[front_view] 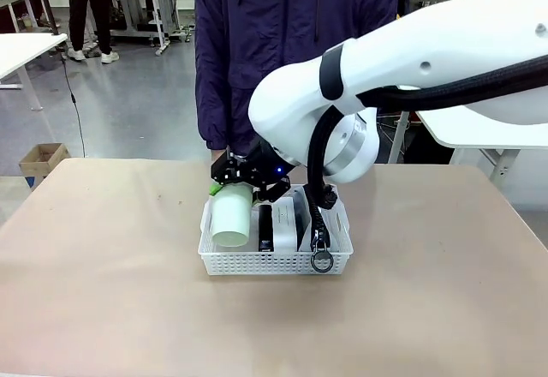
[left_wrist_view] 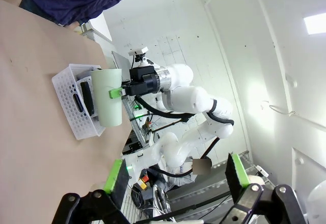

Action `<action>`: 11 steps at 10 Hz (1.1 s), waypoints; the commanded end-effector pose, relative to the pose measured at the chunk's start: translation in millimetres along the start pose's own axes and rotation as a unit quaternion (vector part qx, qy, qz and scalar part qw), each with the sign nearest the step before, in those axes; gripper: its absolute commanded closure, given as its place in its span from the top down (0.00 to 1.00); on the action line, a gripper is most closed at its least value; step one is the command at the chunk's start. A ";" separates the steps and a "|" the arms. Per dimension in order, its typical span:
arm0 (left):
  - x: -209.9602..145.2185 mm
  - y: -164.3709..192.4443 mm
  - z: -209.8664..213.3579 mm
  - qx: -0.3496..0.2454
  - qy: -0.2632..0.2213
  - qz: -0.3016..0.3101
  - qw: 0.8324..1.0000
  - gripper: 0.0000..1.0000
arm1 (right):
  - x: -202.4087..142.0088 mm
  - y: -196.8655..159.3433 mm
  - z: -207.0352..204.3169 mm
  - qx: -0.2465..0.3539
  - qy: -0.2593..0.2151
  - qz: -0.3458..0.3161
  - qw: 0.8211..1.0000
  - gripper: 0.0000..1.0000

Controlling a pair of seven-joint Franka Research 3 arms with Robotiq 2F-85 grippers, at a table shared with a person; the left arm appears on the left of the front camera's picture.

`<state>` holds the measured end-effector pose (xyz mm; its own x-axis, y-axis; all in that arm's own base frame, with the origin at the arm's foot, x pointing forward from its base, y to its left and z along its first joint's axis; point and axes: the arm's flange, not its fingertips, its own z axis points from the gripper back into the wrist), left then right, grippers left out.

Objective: Efficiently arrange items inside the basket to fit them all.
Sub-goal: Pick up the Reusable plastic cup and place it inside the Organizing basket.

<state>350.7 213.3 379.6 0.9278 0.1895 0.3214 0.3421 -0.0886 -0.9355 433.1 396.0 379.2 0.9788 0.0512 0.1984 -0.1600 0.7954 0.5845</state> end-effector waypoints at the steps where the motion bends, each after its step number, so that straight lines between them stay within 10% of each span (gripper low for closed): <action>1: -1.8 -3.4 -2.5 0.003 0.001 -0.001 1.000 1.00 | 4.9 9.8 -6.0 -0.058 -0.012 -0.025 0.998 0.87; 11: -1.8 -3.4 -2.5 0.003 0.001 -0.001 1.000 1.00 | 1.9 16.7 -56.8 -0.155 0.015 -0.024 0.988 0.87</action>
<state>350.7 213.3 379.6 0.9278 0.1896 0.3213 0.3421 -0.0886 -0.9355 435.0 427.9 343.3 0.9863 0.0401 0.1603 -0.0955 0.9302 0.3545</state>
